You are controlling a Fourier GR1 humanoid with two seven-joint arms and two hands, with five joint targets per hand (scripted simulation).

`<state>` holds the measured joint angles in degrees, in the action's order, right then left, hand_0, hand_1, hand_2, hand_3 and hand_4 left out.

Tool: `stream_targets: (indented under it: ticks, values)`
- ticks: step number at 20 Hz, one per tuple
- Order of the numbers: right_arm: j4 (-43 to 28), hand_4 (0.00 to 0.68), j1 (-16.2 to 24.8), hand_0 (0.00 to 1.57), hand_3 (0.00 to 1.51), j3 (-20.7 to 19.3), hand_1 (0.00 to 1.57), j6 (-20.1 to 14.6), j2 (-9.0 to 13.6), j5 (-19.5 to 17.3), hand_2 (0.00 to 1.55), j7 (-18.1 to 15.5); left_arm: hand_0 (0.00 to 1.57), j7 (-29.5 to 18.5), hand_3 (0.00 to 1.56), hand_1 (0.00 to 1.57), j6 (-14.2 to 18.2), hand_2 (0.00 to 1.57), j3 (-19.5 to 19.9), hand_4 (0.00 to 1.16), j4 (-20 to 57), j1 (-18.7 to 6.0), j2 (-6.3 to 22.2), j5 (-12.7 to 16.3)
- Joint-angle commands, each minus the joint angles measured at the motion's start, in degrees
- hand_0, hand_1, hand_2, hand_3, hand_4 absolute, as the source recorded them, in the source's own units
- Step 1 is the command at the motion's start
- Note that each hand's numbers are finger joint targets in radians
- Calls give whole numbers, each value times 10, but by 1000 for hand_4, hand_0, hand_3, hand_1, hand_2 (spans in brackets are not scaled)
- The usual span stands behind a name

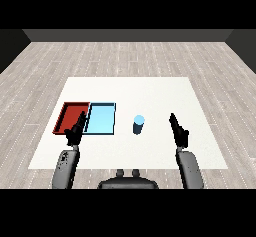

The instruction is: Pick the blue can and put it in the blue box

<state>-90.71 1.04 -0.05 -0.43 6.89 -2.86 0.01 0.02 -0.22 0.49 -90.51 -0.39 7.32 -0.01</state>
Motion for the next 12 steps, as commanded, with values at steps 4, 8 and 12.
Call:
stream_targets:
  ticks: [4,8,12]
  values:
    - [21,0,-44,0,0,-1,0,-10,-26,-10,0,10,0,-2,0,0,-11,0,-4,0,11,3,-19,-11]
    - [-26,0,-75,0,0,4,0,31,-67,73,0,-78,0,-132,0,0,-9,0,14,0,-61,-29,-63,48]
    - [15,0,-76,0,0,-9,0,59,-60,94,0,-134,0,-204,0,0,-25,0,5,0,-48,6,-72,46]
